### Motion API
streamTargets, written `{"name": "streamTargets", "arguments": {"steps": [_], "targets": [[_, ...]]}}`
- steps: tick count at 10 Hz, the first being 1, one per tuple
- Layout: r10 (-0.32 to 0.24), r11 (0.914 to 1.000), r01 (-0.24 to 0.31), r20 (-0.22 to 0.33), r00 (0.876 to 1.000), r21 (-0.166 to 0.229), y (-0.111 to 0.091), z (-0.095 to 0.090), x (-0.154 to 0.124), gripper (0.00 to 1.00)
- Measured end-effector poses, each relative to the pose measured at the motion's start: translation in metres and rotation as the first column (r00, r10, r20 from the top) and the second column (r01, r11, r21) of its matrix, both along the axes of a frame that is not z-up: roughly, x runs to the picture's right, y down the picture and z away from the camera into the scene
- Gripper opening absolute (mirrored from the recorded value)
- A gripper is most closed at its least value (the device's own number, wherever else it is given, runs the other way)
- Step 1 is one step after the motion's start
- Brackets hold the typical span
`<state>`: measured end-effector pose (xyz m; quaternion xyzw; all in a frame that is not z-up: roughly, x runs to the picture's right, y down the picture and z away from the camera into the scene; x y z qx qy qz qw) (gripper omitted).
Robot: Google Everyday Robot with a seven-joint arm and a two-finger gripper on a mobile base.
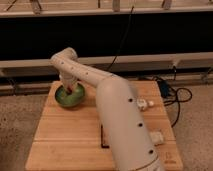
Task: Place the pepper in the ceramic bowl
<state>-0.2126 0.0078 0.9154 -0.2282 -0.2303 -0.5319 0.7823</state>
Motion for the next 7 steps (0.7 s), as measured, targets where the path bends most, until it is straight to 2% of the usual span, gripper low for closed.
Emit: {"name": "streamTargets", "arguments": {"steps": [2,5,7], "targets": [[0.004,0.9999,-0.004,0.002,1.0,-0.013,0.002,0.004,0.003,0.8],[0.022,0.9998,-0.022,-0.009,1.0,0.001,-0.004,-0.012,0.011,0.8],[0.025,0.9997,-0.025,-0.001,1.0,-0.005,-0.005,-0.01,0.014,0.8]]}}
